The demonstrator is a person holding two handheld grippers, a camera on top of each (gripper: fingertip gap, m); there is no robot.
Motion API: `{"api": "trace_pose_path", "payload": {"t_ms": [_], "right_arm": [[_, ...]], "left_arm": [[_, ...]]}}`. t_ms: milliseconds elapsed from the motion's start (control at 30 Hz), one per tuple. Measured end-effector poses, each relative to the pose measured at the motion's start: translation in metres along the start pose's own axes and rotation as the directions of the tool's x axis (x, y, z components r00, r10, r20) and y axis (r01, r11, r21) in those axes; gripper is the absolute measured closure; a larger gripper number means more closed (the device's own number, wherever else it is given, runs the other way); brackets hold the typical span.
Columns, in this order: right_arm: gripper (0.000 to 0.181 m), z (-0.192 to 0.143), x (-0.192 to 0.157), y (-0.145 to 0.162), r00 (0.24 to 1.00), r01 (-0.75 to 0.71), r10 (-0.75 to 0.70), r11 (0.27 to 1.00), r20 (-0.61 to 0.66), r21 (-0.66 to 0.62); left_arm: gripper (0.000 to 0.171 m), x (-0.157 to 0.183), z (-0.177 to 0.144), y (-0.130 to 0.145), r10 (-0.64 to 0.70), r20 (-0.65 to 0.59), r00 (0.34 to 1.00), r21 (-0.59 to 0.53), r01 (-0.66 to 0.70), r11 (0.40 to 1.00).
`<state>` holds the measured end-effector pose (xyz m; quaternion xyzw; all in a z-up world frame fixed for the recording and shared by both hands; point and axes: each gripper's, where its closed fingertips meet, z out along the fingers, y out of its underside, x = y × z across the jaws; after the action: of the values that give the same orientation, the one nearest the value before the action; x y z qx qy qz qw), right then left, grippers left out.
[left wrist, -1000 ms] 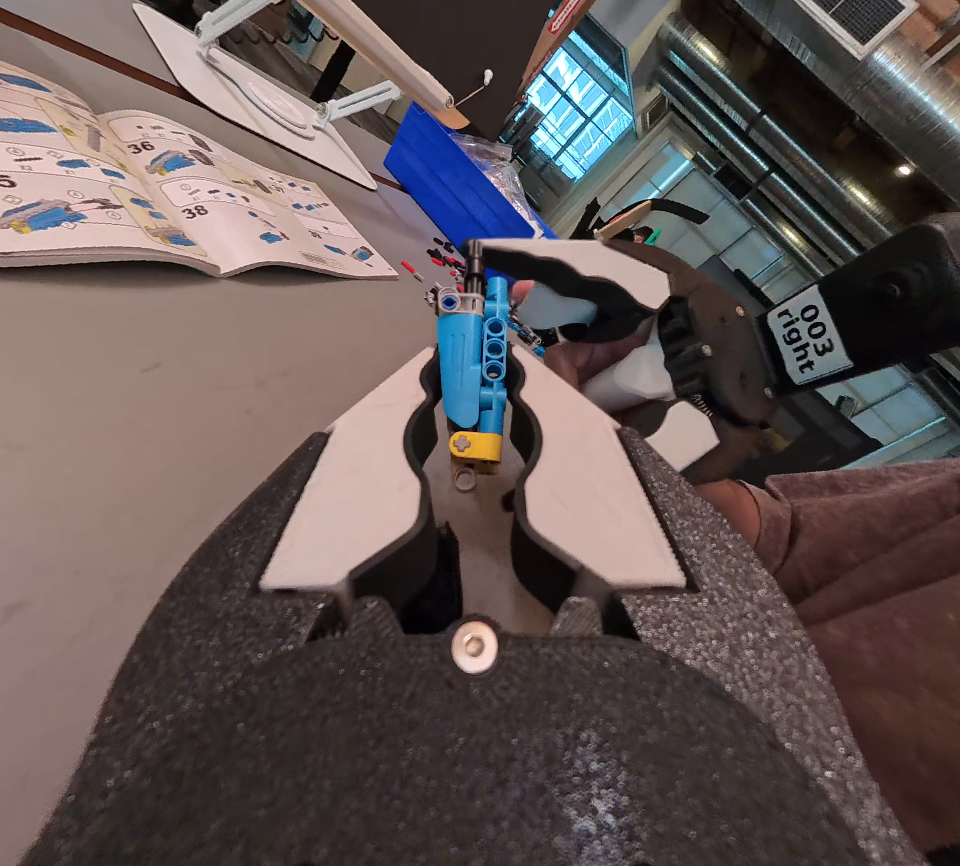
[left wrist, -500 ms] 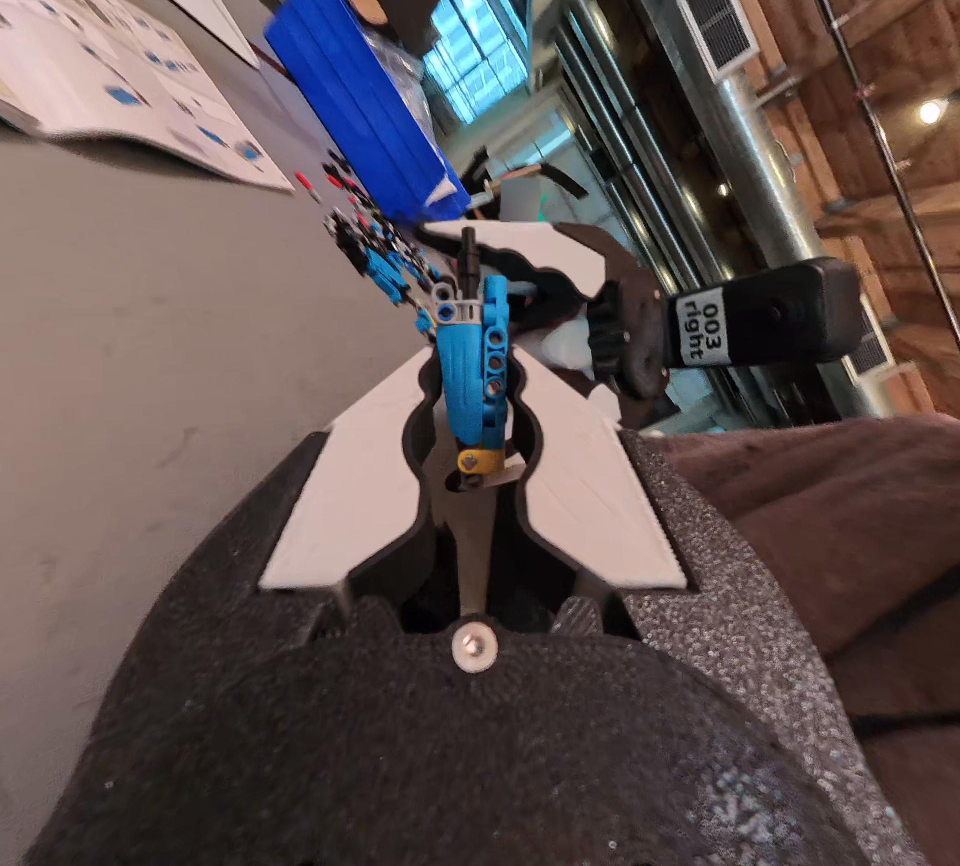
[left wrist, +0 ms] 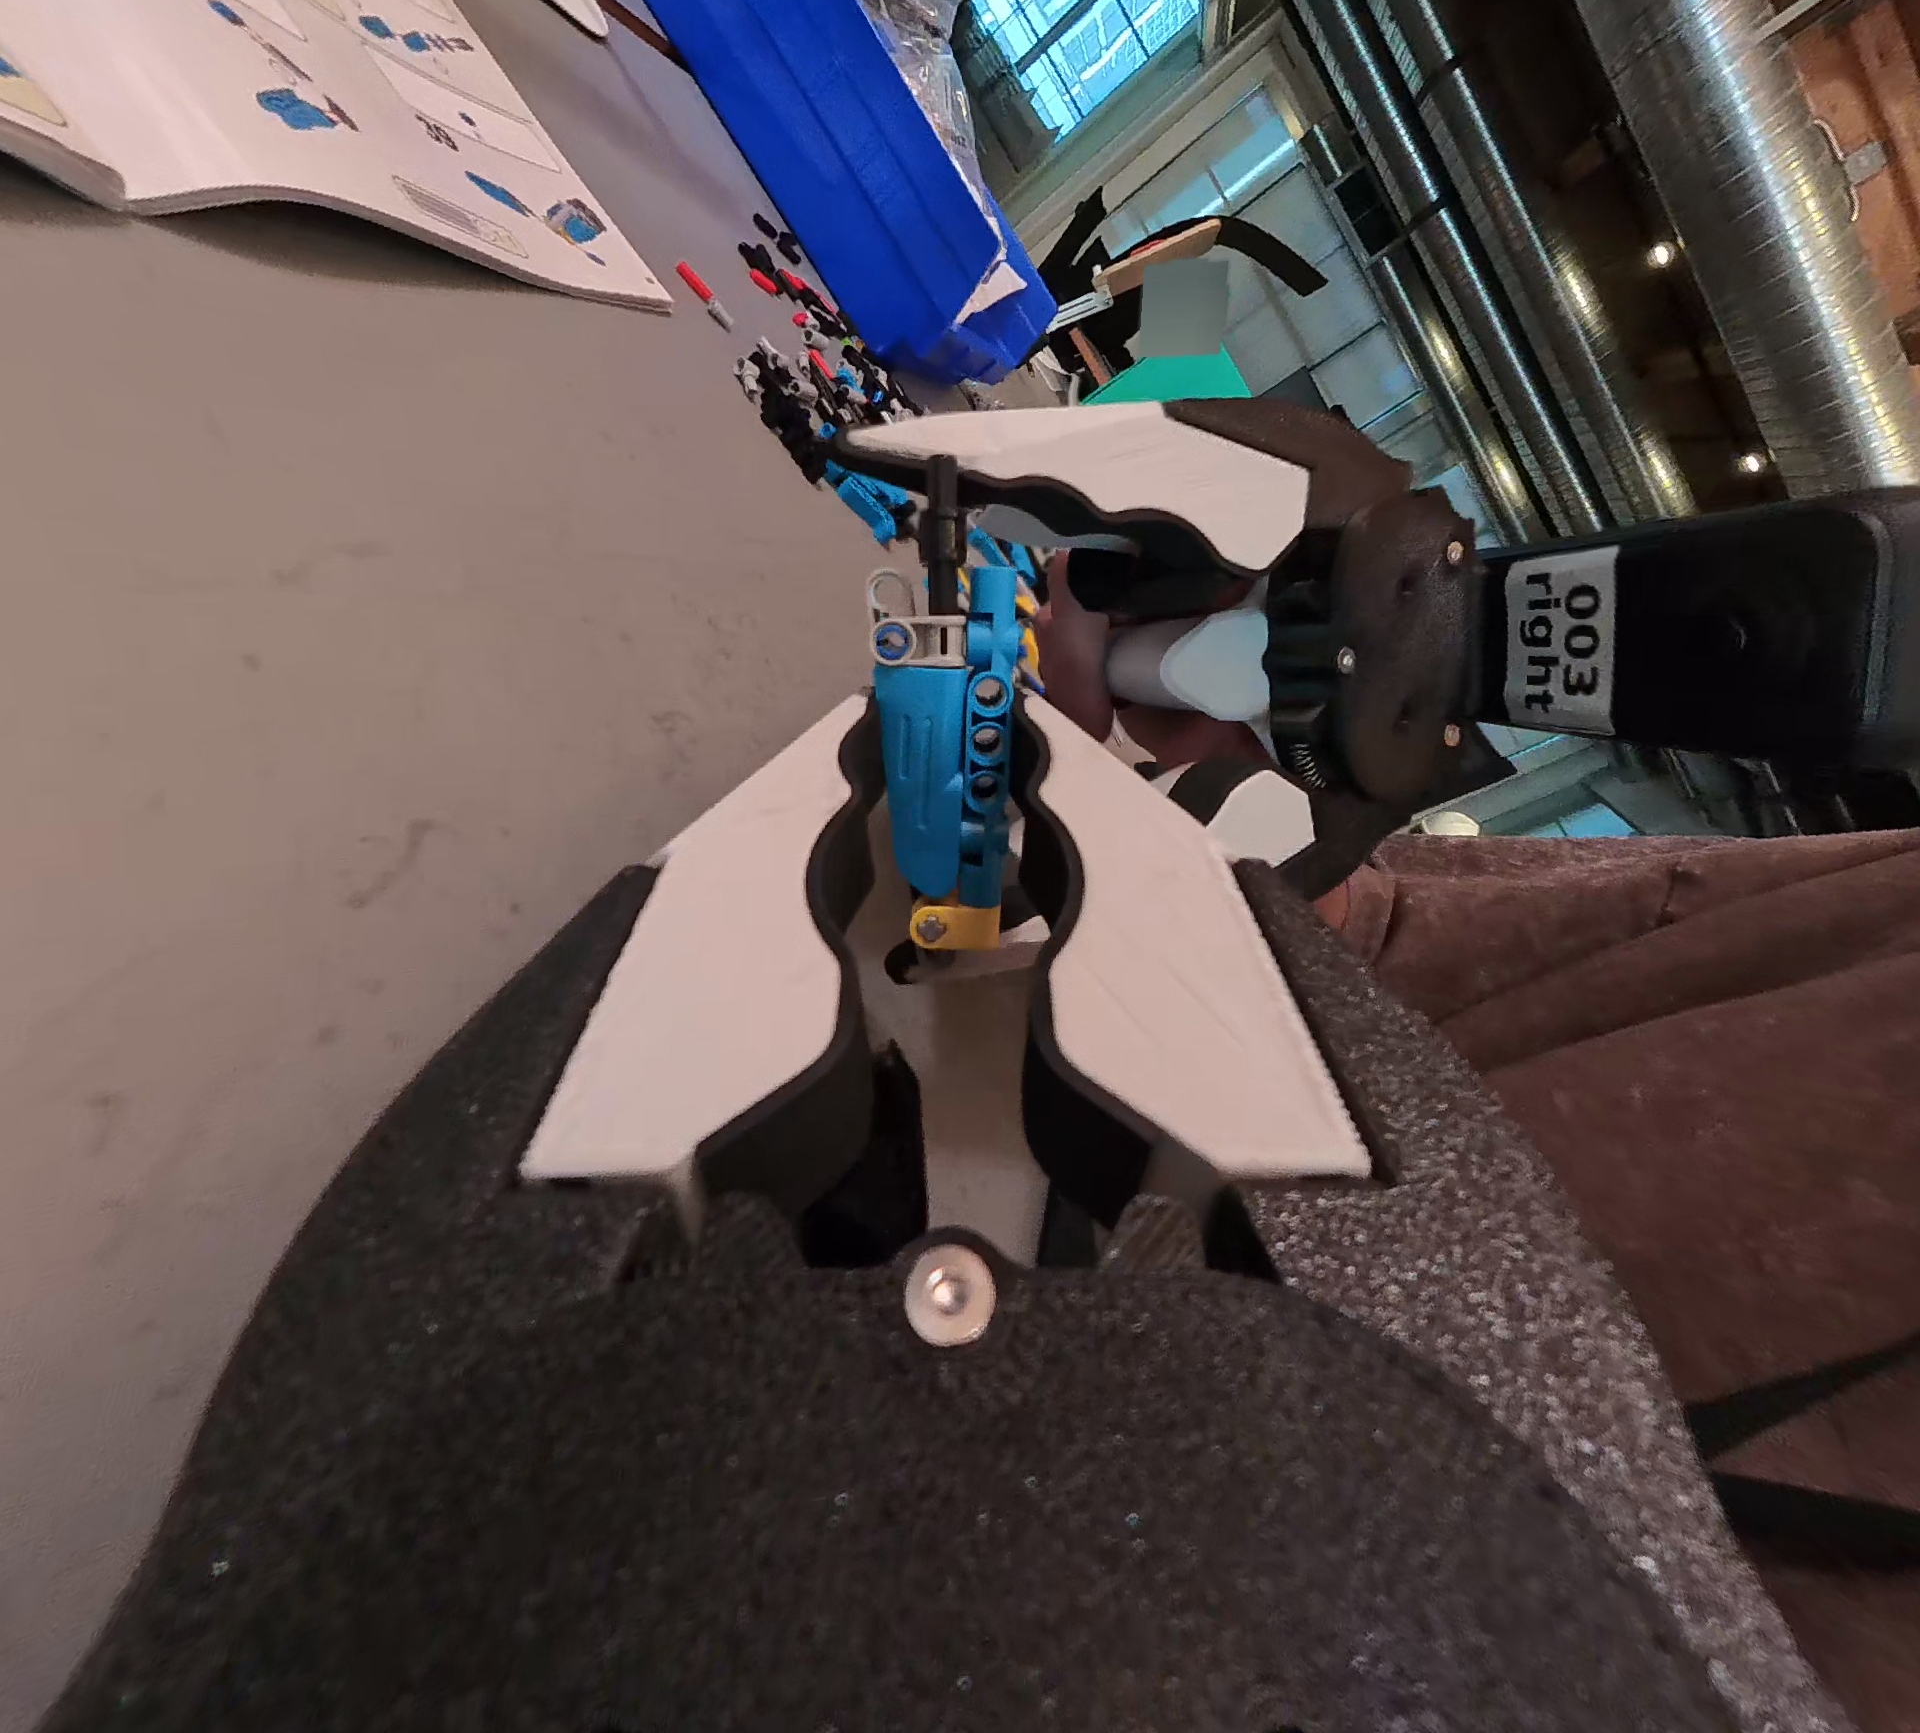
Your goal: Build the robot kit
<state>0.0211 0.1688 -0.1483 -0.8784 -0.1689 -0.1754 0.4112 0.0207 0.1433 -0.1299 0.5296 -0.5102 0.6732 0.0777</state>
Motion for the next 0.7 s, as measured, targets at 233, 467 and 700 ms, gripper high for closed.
{"api": "trace_pose_path", "payload": {"t_ms": [233,467,700], "right_arm": [[0.095,-0.0016,0.0010,-0.0020,0.999,0.032,-0.032,0.999,-0.005,0.003],[0.096,0.0003,-0.0019,-0.0005,1.000,0.029,-0.029,1.000,0.012,-0.012],[0.096,-0.0001,-0.0062,0.0021,0.999,0.008,-0.007,1.000,0.050,-0.018]], "left_arm": [[0.150,-0.0022,-0.0018,-0.0008,0.025,0.025,0.999,0.012,-0.025,1.000],[0.151,-0.0046,-0.0019,0.0020,0.044,0.051,0.998,-0.004,-0.044,0.999],[0.151,-0.0045,-0.0007,0.0054,0.073,0.069,0.995,-0.022,-0.072,0.997]]}}
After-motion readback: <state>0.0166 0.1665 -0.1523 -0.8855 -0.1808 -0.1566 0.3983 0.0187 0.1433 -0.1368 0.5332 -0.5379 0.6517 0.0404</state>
